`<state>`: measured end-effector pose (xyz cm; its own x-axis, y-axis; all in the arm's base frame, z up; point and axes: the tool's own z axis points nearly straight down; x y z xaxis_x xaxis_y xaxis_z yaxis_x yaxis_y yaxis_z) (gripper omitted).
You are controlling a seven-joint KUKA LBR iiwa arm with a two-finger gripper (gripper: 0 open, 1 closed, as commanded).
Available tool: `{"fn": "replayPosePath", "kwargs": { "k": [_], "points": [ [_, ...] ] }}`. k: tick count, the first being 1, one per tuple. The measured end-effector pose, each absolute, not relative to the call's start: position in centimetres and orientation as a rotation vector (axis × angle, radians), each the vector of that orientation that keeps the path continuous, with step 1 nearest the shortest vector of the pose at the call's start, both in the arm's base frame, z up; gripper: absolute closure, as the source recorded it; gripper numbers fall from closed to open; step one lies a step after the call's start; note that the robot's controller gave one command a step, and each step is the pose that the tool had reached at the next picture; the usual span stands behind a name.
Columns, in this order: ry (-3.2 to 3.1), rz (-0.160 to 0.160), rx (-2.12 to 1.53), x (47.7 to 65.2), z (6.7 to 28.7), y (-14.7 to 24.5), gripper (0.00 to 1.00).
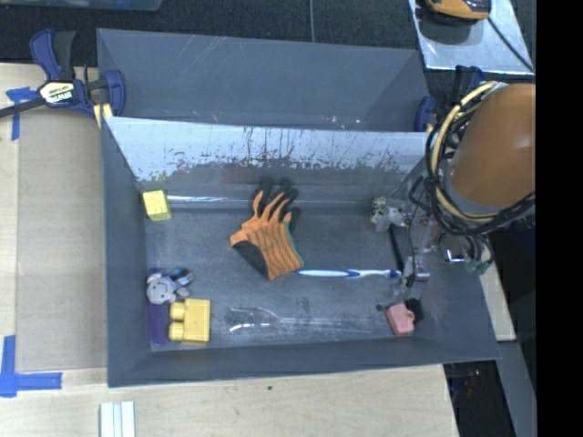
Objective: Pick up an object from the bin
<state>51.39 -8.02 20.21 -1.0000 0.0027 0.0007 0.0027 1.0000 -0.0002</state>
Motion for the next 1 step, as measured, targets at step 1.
{"fn": "replayPosePath", "kwargs": {
  "k": [1],
  "points": [
    [-3.145, 0.001, 0.0, 51.5, 20.34, -7.97, 0.0]
  ]
}}
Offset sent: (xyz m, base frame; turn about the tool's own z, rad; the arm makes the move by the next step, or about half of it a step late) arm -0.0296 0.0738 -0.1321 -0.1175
